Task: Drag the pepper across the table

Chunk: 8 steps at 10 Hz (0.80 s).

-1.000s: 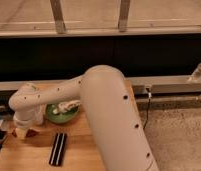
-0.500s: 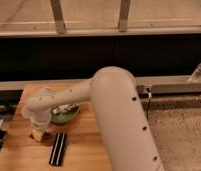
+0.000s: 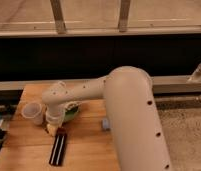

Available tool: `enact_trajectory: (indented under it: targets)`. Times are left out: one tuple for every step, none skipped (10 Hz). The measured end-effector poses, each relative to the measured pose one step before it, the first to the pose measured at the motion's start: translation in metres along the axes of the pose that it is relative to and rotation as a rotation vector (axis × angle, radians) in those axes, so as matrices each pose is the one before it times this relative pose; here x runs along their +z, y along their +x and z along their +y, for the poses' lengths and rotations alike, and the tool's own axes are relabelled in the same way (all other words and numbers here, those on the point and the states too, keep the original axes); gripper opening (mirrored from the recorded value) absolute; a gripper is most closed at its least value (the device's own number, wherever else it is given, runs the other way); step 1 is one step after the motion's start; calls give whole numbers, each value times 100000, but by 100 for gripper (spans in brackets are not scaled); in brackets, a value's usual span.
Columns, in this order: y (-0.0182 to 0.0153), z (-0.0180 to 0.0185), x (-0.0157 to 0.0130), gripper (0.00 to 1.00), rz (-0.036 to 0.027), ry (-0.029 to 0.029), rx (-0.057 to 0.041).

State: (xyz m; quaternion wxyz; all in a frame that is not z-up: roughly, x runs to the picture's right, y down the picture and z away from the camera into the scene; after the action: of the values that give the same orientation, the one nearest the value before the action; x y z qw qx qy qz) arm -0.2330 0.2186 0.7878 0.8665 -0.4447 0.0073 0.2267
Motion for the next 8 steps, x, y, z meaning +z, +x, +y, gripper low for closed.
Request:
enact_trajectory:
  targets:
    - [674, -546, -70, 14, -468, -289, 1918]
    - [928, -717, -68, 14, -1840, -645, 3092]
    - [1608, -782, -135, 14, -2468, -719, 3711]
    - [950, -543, -250, 14, -3192, -528, 2725]
    - [947, -537, -348, 14, -3082, -311, 2760]
    - [1141, -473, -431, 14, -3192, -214, 2808]
    - [586, -405, -386, 14, -1859, 139, 1911]
    - [790, -535, -638, 14, -1983, 540, 2343]
